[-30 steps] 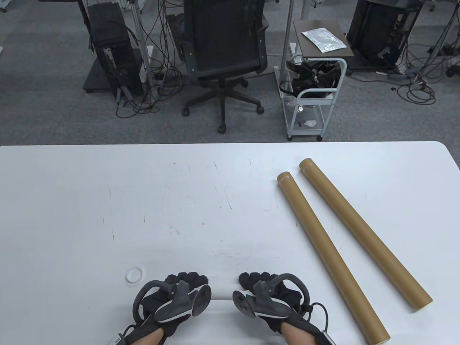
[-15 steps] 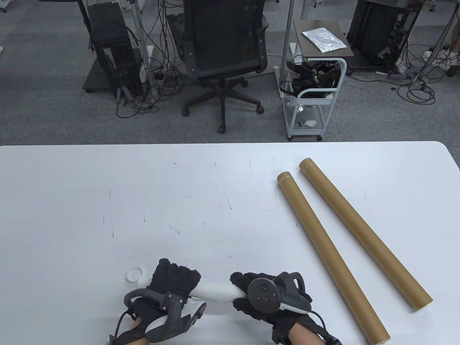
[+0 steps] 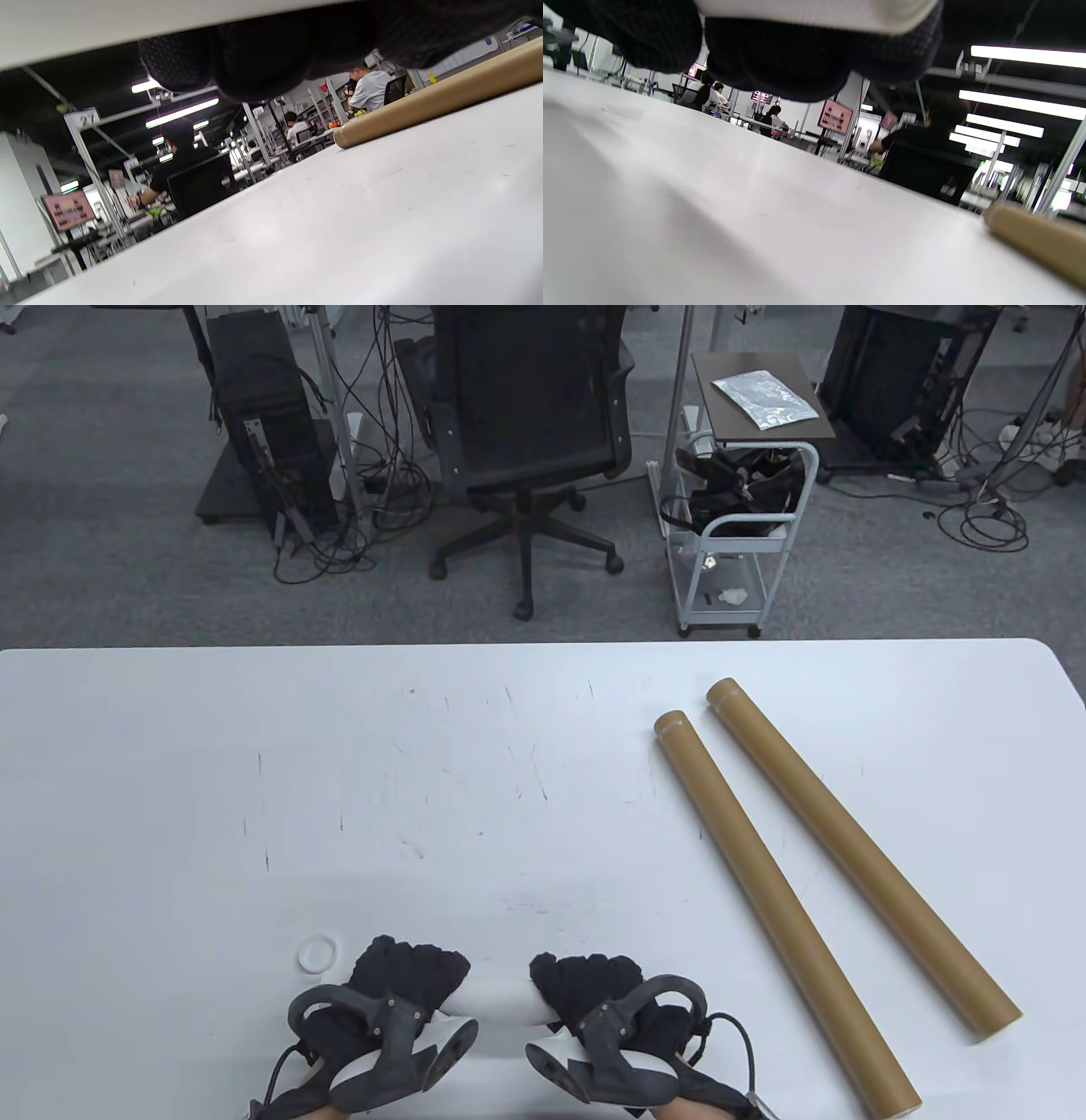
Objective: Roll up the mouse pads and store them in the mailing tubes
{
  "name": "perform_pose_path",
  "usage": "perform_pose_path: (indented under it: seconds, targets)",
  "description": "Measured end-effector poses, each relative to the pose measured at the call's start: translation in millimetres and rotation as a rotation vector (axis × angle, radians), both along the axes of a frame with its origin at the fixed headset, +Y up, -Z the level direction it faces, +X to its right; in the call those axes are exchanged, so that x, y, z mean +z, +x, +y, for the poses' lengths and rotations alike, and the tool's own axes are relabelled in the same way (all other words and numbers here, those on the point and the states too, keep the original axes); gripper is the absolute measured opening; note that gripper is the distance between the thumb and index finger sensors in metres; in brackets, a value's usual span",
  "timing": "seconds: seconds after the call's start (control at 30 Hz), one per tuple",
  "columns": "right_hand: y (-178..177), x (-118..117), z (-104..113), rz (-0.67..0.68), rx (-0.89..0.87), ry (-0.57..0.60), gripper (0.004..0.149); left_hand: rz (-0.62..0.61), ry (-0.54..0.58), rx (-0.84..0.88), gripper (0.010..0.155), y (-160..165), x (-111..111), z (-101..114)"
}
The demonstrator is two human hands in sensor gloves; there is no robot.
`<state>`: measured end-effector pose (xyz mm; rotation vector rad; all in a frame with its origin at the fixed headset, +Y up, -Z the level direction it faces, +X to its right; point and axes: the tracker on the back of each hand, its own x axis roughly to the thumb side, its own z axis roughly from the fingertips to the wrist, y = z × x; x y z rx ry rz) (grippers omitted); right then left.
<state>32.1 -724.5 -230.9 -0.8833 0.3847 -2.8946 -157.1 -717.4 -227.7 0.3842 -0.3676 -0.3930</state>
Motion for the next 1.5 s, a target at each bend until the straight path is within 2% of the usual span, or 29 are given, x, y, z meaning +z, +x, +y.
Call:
perform_pose_path:
  seconds: [0.13, 0.17, 0.2, 0.27, 0.4, 0.53, 0.6, 0.7, 0.77, 0.83, 0.9, 0.97, 1.07, 1.13, 1.23, 1.33, 1.5]
  targets:
    - [4, -11, 1, -0.005, -0.144, -0.317, 0.050, 0.007, 0.110, -0.030, 0.045, 1, 3, -2]
    - [5, -14, 0, -0.004, -0.197, -0.429, 0.050, 0.015, 0.183, -0.048, 0.045, 1, 4, -3]
    - [6, -17, -1, -0.008, -0.249, -0.499, 0.050, -0.010, 0.253, -0.068, 0.045, 1, 5, -4]
    - [7, -21, -2, 0.004, -0.269, -0.596, 0.050, -0.001, 0.269, -0.082, 0.044, 2, 4, -4]
    - [5, -24, -6, 0.003, -0.209, -0.537, 0.054, 0.008, 0.174, -0.068, 0.042, 0, -2, -8]
    - [9, -24, 7, 0.077, -0.138, -0.499, 0.090, 0.029, 0.169, -0.068, 0.040, -9, -7, -9]
    - [29, -31, 26, 0.038, -0.150, -0.407, 0.092, 0.072, 0.152, -0.036, 0.040, -20, -11, -8]
    - [75, -53, 53, -0.131, -0.160, -0.278, 0.092, 0.119, 0.124, 0.005, 0.040, -35, -16, -7]
    - [119, -72, 68, -0.302, -0.113, -0.219, 0.094, 0.146, 0.101, 0.030, 0.040, -43, -21, -7]
    - [174, -88, 79, -0.512, -0.031, -0.199, 0.095, 0.180, 0.067, 0.068, 0.041, -51, -28, -8]
    - [220, -97, 80, -0.688, 0.061, -0.207, 0.093, 0.216, 0.048, 0.079, 0.041, -58, -35, -9]
    - [262, -99, 73, -0.846, 0.175, -0.245, 0.087, 0.240, 0.037, 0.089, 0.041, -64, -39, -10]
    - [316, -97, 47, -1.028, 0.294, -0.423, 0.091, 0.260, 0.035, 0.091, 0.041, -72, -41, -11]
    - [341, -94, 27, -1.103, 0.275, -0.564, 0.094, 0.267, 0.038, 0.090, 0.041, -74, -42, -11]
    - [362, -93, 1, -1.140, 0.181, -0.748, 0.094, 0.270, 0.036, 0.093, 0.042, -74, -43, -10]
    - [363, -101, -11, -1.132, 0.121, -0.788, 0.089, 0.269, 0.056, 0.080, 0.042, -73, -41, -9]
    - [348, -127, -24, -1.093, 0.179, -0.717, 0.087, 0.267, 0.067, 0.060, 0.043, -73, -41, -8]
